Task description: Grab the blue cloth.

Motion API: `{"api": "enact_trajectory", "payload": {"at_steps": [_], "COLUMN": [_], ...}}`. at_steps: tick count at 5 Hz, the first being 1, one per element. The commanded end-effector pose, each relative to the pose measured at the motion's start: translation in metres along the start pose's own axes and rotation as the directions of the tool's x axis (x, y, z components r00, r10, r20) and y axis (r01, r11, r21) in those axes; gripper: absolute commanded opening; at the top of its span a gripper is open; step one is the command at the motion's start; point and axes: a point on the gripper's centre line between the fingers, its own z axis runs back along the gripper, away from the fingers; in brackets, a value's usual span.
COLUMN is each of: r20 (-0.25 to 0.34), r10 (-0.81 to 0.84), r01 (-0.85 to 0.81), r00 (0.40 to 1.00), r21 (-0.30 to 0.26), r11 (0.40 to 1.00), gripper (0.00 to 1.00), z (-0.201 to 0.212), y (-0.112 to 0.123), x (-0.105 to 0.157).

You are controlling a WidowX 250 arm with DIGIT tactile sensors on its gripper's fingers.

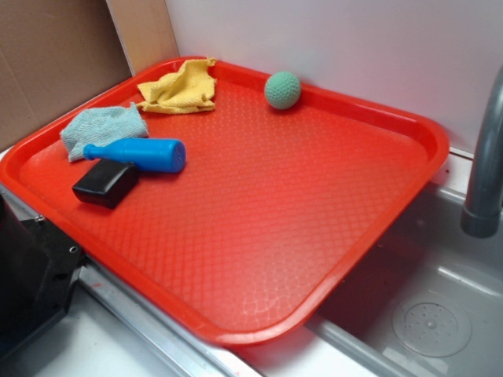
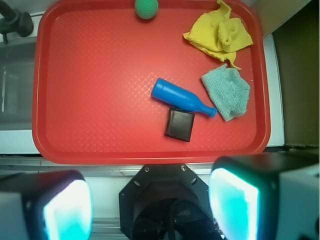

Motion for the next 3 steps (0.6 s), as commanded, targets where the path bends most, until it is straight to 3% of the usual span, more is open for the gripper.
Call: {"api": "enact_trajectory", "payload": {"at_steps": [1, 2, 3], "r20": [0.0, -0.013, 0.045], "r10": [0.0, 0.15, 0.367], "r01": [0.0, -0.15, -0.367], "r00": [1.0, 0.989, 0.929], "r21": [0.0, -0.013, -0.019], "r11": [1.0, 0.989, 0.93], "gripper": [1.0, 1.0, 1.0], "z": [0.0, -0.008, -0.021], "y": [0.0, 0.014, 0.039], "x": [0.0, 0.017, 0.038]}}
